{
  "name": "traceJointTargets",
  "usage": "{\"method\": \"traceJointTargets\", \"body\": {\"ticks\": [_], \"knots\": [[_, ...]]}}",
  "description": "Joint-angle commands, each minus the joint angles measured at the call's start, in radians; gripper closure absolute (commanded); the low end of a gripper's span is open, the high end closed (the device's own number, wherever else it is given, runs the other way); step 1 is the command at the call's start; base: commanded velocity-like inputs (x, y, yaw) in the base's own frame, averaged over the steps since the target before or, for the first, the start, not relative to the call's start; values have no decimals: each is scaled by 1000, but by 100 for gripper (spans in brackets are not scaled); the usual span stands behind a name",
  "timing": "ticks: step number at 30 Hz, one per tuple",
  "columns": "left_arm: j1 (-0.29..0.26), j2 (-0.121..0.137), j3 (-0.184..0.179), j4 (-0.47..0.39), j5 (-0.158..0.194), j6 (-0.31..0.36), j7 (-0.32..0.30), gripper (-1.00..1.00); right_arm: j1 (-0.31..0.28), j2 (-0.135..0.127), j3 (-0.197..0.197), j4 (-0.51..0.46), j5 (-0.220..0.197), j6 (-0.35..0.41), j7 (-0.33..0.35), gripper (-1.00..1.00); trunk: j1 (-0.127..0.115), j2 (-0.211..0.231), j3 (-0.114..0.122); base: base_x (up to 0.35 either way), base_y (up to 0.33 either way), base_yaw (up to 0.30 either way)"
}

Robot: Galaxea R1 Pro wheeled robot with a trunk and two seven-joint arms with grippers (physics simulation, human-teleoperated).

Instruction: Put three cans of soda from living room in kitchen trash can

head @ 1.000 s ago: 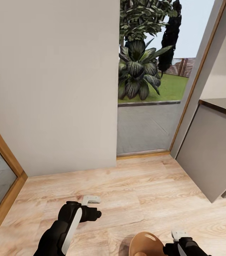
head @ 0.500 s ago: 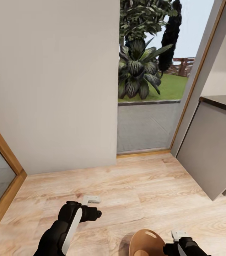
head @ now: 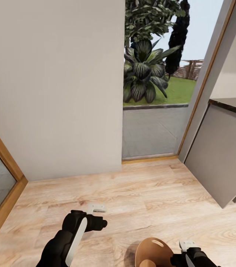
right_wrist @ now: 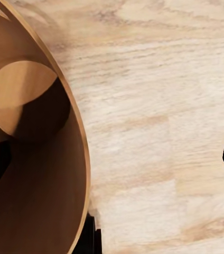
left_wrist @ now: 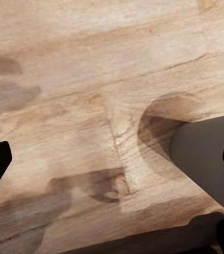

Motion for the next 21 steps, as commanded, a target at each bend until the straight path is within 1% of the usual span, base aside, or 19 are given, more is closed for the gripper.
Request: {"method": "traceJointTargets", "body": {"ticks": [1,12,17,21], "knots": [[0,0,-1,0,0,0,0,-100,0,0,0,0,0,0,0,-100,4,-7,-3,0,0,0],[0,0,-2,0,0,-1,0,-100,0,1,0,0,0,-1,-2,-100,46,-84,-38,0,0,0],[0,0,-2,0,0,-7,0,-100,0,1,0,1,0,-1,-2,-100,46,-84,-38,0,0,0],[0,0,-2,1,0,-8,-1,-100,0,1,0,1,0,-1,-2,-100,61,-112,-50,0,0,0]]}}
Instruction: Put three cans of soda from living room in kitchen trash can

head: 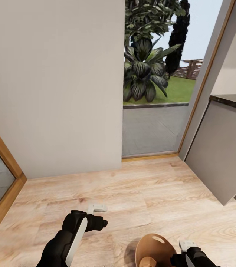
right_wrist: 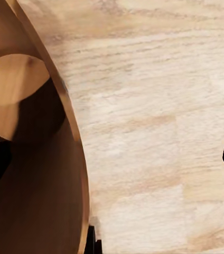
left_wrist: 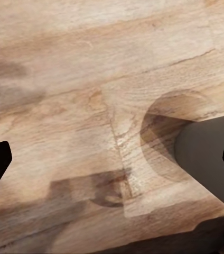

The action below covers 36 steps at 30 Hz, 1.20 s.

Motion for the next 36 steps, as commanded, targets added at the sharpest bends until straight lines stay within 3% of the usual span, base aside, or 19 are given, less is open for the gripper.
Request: {"method": "traceJointTargets", "body": {"ticks": [1,15,16,36], "knots": [[0,0,0,0,0,0,0,-100,0,0,0,0,0,0,0,-100,4,-7,-3,0,0,0],[0,0,-1,1,0,-1,1,-100,0,0,1,0,0,0,0,-100,12,-21,-9,0,0,0],[0,0,-1,1,0,-1,1,-100,0,0,1,0,0,0,0,100,12,-21,-9,0,0,0],[0,1,-2,1,0,-6,-2,-100,0,0,3,0,0,-52,0,100,12,-21,-9,0,0,0]]}}
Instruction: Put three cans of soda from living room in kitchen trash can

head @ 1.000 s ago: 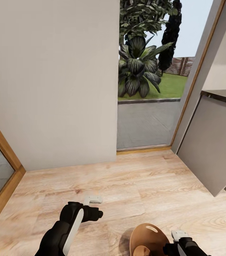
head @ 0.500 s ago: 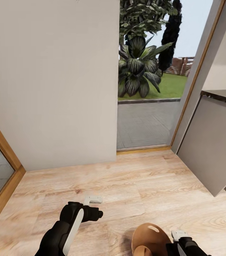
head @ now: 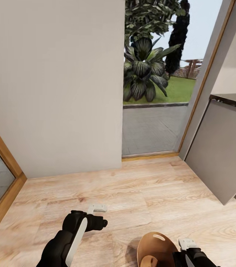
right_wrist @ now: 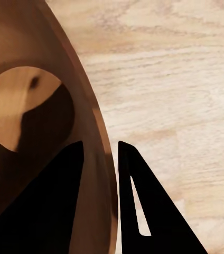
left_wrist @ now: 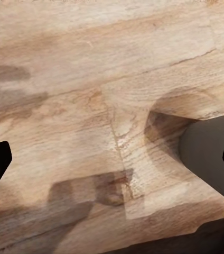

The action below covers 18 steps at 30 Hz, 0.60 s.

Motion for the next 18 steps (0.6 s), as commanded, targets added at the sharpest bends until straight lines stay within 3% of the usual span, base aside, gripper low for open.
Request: {"method": "traceJointTargets", "body": {"ticks": [1,5,7,8,18], "knots": [[0,0,0,0,0,0,0,-100,0,0,-1,0,1,-1,-1,100,0,0,0,0,0,0],[0,0,-3,-1,0,-1,0,-100,0,0,-1,0,1,-1,-1,100,0,0,0,0,0,0],[1,1,-21,-1,0,-8,0,-100,0,0,-1,0,1,-1,-1,100,0,0,0,0,0,0],[0,2,-66,0,0,-34,-1,-100,0,-1,-1,0,1,-7,-1,100,-4,7,3,0,0,0],[0,2,-65,48,4,-45,-3,-100,0,-2,-2,0,1,-9,-1,100,-42,77,34,0,0,0]]}}
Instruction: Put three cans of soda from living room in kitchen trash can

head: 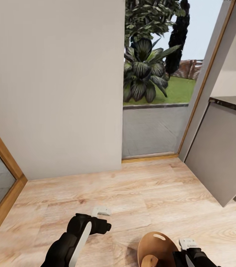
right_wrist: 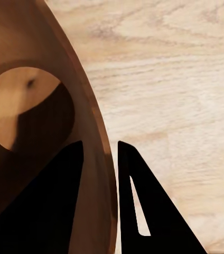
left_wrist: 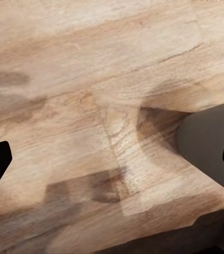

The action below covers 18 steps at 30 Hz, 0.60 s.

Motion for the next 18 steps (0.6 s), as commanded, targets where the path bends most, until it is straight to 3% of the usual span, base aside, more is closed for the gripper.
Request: {"method": "traceJointTargets", "body": {"ticks": [1,18], "knots": [[0,0,0,7,0,-7,0,-100,0,0,-1,0,-7,0,4,100,-4,7,3,0,0,0],[0,0,-1,14,0,-15,-13,-100,0,0,-1,-2,-9,0,5,100,-69,126,57,0,0,0]]}}
